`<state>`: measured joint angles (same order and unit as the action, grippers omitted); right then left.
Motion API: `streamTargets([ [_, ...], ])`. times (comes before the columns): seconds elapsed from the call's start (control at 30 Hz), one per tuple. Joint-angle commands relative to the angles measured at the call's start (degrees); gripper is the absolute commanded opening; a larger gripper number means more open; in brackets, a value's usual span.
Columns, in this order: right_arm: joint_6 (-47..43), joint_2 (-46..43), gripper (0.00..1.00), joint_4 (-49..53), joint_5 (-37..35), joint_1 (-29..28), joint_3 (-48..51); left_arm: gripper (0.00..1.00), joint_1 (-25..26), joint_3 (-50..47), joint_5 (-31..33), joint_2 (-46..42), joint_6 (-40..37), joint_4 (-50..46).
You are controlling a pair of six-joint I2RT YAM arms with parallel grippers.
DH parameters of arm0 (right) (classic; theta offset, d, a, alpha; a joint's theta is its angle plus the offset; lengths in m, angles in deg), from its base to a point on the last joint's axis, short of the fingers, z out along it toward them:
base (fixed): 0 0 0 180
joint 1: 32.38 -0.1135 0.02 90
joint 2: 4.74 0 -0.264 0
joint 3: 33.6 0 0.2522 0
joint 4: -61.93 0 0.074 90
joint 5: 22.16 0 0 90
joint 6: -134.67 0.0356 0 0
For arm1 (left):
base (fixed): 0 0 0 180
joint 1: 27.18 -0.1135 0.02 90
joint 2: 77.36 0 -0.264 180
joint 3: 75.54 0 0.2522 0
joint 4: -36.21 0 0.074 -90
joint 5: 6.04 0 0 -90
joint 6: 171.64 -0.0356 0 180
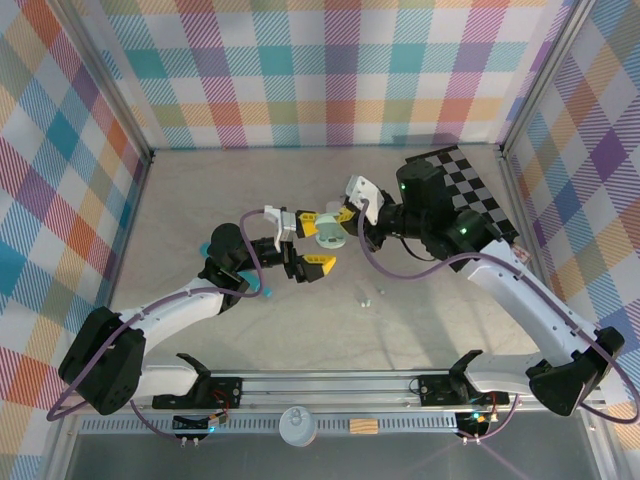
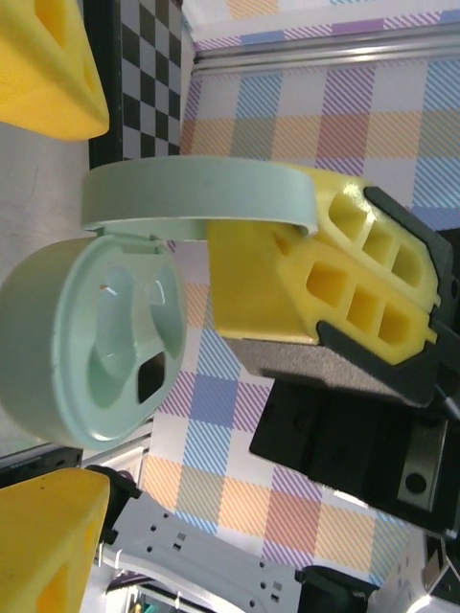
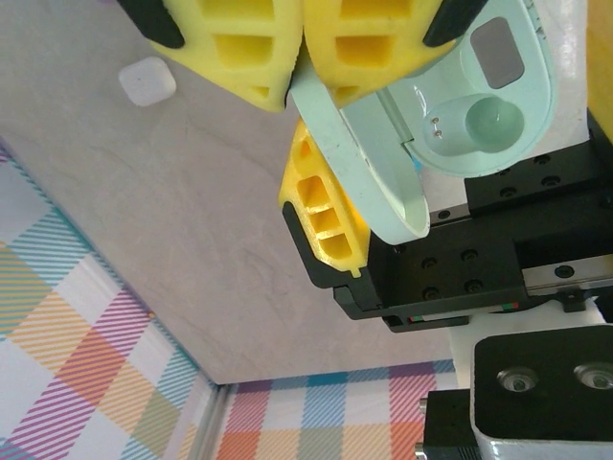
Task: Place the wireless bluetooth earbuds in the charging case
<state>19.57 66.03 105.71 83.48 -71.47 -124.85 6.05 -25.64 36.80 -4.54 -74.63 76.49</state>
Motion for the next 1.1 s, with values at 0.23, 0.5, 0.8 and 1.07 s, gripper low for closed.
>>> streamTargets([
  [0.23, 0.9, -0.4, 0.00, -5.2, -9.5, -2.4, 1.4, 0.74, 0.0, -0.2, 4.8, 0.2, -0.7, 1.2],
  [0.5, 1.8, 0.1, 0.00, -6.1, -11.4, -3.2, 1.6, 0.63, 0.0, -0.4, 5.2, 0.3, -0.8, 1.8],
  [0.8, 2.2, 1.0, 0.00, -5.9, -9.8, -3.3, 1.0, 0.53, 0.0, -0.5, 4.6, 0.1, -0.9, 2.1],
  [1.07, 2.5, 1.5, 0.00, -5.8, -9.0, -3.3, 0.7, 0.52, 0.0, -0.5, 3.9, 0.0, -1.0, 2.1],
])
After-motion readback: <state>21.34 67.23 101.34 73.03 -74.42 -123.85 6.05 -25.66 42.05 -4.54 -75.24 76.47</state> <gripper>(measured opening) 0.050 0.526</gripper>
